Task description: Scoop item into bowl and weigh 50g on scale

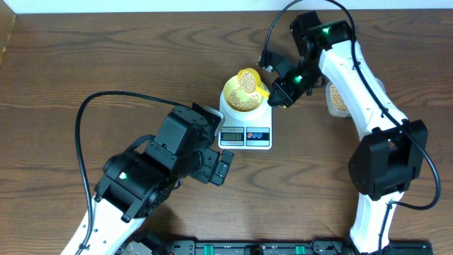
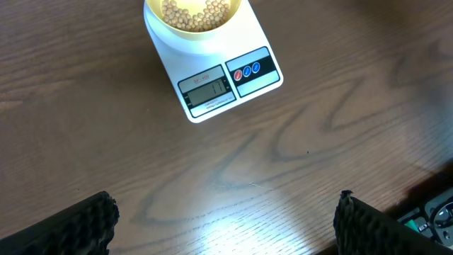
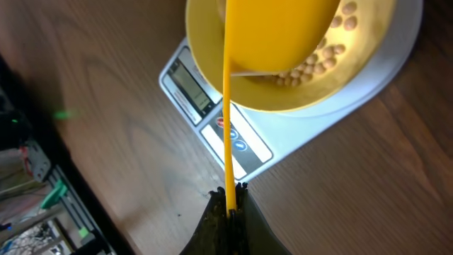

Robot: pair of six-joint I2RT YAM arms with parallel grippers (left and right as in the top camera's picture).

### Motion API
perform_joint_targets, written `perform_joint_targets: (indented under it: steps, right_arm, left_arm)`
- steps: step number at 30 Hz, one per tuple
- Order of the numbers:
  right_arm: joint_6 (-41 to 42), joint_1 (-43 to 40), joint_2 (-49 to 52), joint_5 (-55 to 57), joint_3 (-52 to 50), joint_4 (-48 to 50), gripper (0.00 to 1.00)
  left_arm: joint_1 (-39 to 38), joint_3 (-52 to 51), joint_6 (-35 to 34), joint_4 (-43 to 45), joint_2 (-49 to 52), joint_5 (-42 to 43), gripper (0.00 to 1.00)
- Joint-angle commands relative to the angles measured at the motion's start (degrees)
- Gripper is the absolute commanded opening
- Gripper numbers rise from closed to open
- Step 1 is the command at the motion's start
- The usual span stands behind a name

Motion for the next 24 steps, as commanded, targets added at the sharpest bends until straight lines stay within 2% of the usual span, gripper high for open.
perform_joint_targets:
  steps: [1, 24]
  right_arm:
    - [1.6, 0.9, 0.0, 2.4, 0.9, 0.4, 0.01]
    - [5.8, 6.7, 0.0, 15.0, 0.9, 2.1, 0.01]
  left_arm:
    - [0.2, 0.7, -0.3, -0.1, 0.2, -0.1, 1.0]
    - [0.2, 0.7, -0.3, -0.1, 0.2, -0.1, 1.0]
